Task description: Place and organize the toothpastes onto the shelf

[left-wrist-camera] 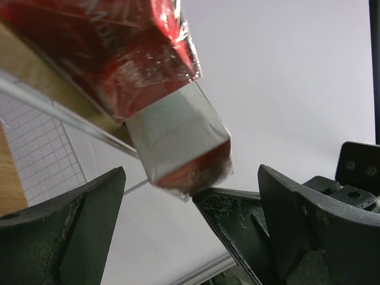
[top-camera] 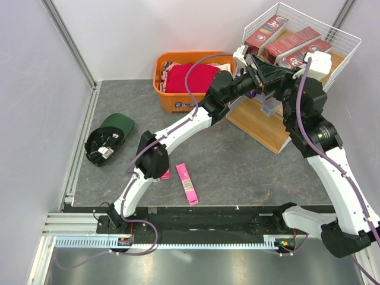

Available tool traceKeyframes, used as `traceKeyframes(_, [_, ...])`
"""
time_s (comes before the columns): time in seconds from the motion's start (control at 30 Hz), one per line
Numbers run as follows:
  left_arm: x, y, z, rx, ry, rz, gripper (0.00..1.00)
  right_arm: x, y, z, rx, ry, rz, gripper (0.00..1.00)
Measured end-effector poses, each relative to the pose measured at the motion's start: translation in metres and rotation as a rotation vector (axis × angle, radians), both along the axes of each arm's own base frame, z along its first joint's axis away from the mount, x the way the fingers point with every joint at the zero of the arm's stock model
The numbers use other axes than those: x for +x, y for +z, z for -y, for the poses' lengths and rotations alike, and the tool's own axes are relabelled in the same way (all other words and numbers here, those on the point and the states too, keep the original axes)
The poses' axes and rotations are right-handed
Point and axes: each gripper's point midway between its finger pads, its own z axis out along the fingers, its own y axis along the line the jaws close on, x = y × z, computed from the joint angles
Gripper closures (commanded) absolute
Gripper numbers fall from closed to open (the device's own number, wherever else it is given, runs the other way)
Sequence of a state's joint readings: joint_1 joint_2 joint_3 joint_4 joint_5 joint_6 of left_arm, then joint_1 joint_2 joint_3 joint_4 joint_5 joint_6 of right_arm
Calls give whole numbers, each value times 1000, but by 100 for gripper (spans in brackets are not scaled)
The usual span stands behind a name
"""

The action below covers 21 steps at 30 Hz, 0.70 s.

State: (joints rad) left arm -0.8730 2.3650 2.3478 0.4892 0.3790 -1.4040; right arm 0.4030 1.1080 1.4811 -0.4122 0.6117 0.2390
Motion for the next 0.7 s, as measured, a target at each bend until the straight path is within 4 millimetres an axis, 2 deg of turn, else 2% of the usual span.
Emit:
traceKeyframes(0.17, [0,-3,-9,17,24,-13,0,12,-8,5,-5,-15,-19,100])
traceKeyframes(0.37, [-19,9,-22,7,17,26,0,24,-5,18,17,-52,6,100])
traceKeyframes(0.53, [-25,1,-37,32,30,35,0,32,-6,20,34,-46,9,100])
traceKeyframes(0.63, [-40,-7,-46,60,27,52,0,34,-7,16,40,-21,9,100])
traceKeyframes(0.67, [-42,-19,-47,87,25,51,0,34,-7,14,42,-9,10,100])
traceKeyframes(0.7, [-51,-12,-54,90,27,70,0,34,-6,12,44,3,12,100])
